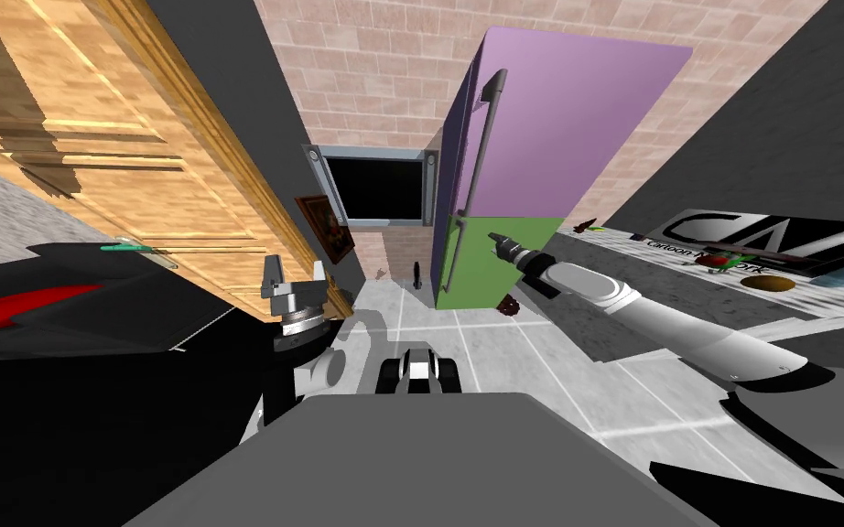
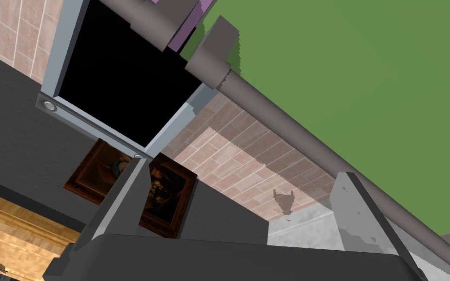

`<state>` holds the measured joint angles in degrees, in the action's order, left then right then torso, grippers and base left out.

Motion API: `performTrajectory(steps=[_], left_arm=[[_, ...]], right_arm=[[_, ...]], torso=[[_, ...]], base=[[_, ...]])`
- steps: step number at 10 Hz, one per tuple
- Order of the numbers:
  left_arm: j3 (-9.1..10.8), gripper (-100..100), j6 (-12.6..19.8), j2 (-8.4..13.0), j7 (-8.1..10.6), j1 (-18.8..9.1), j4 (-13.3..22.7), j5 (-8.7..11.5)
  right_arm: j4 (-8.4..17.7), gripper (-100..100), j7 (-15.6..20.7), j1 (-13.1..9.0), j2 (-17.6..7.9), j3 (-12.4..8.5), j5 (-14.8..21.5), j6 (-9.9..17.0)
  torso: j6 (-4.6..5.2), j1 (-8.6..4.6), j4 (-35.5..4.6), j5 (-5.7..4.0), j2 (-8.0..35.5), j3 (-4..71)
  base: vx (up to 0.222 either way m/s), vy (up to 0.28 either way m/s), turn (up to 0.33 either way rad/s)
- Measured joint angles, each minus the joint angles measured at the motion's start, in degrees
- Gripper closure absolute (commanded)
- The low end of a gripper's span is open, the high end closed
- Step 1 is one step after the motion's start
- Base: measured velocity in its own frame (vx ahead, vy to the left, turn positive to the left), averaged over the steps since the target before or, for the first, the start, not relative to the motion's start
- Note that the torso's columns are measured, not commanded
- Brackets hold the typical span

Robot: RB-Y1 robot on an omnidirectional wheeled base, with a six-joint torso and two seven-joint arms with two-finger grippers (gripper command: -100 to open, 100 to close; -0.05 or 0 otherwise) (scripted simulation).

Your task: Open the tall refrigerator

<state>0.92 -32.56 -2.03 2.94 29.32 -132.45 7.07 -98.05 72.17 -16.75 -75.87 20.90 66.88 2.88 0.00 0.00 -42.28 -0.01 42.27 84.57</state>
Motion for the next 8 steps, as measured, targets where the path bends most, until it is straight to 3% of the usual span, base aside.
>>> performTrajectory(steps=[2,8], left_arm=[[0.0,0,0.0,0.0,0.0,0.0,0.0,0.0],[0.0,0,0.0,0.0,0.0,-0.01,0.0,0.0]], right_arm=[[0.52,-100,1.04,0.37,0.1,-1.04,1.35,-0.06],[1.03,-100,3.65,-0.45,-2.18,-0.29,3.25,2.44]], torso=[[0.0,0.03,-0.03,0.03,0.1,-0.06],[0.0,-0.02,-0.02,0.0,0.06,-0.03]], base=[[0.183,0.111,0.028],[0.165,0.083,0.022]])
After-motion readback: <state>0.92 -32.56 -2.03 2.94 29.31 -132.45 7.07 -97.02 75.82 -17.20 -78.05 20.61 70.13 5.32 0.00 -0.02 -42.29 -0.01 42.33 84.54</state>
